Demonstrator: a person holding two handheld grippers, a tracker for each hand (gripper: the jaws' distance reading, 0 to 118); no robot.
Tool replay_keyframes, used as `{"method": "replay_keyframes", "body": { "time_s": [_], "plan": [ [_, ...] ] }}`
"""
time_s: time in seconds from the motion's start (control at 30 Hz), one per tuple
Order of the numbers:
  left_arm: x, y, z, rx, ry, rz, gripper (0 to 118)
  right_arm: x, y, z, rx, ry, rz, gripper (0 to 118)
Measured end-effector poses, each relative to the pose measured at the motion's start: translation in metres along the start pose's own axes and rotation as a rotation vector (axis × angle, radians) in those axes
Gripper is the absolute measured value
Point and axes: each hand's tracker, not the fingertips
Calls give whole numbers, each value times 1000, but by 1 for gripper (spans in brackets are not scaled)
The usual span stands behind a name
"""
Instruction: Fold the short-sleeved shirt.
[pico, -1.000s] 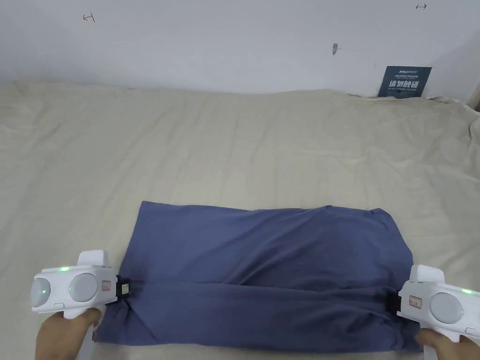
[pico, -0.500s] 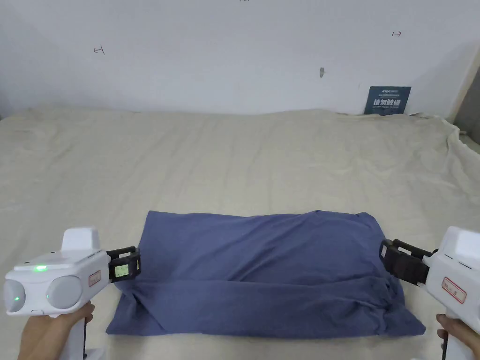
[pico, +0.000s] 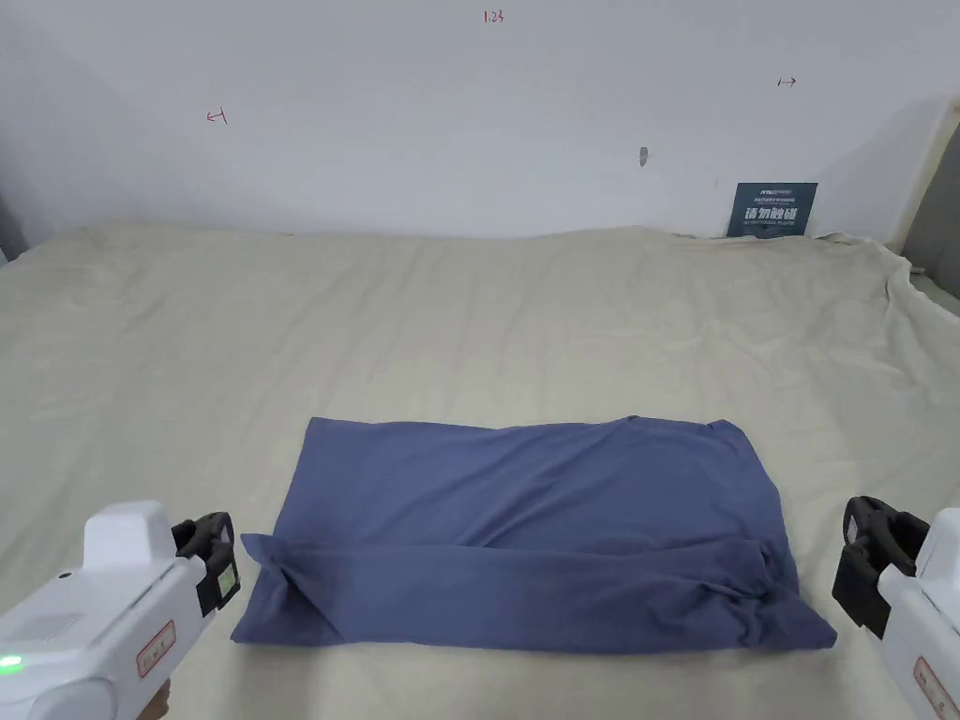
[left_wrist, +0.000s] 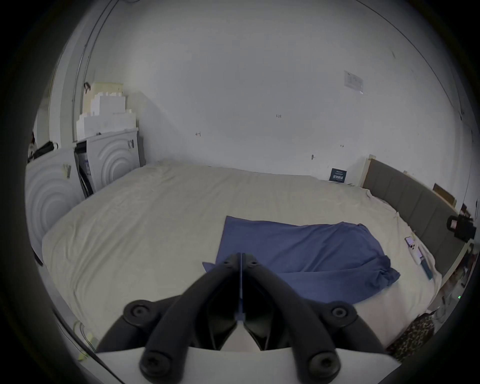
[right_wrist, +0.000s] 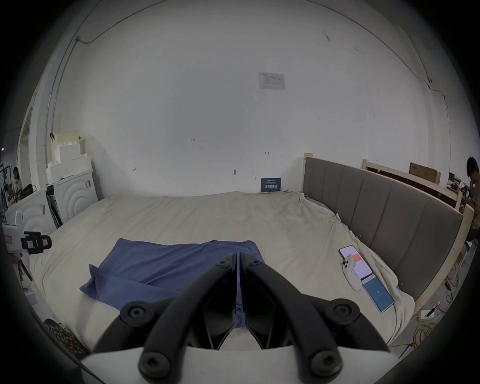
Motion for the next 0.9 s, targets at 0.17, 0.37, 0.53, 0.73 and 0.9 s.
{"method": "replay_keyframes", "body": {
  "time_s": [0.17, 0.37, 0.53, 0.73, 0.9],
  "plan": [
    [-3, -10, 1, -40, -2, 9, 0, -1, -2, 1, -1, 5, 16, 0],
    [-12, -8, -23, -130, -4, 24, 0, 1, -1, -9, -15, 11, 12, 0],
    [-20, -11, -67, -241, -3, 4, 6, 5, -6, -22, -37, -3, 6, 0],
    [-35, -26, -132, -453, 65, 92, 71, 10, -17, -41, -83, -14, -2, 0],
    [-37, -51, -172, -573, 135, 25, 91, 13, -24, -55, -122, -19, -19, 0]
  ]
}}
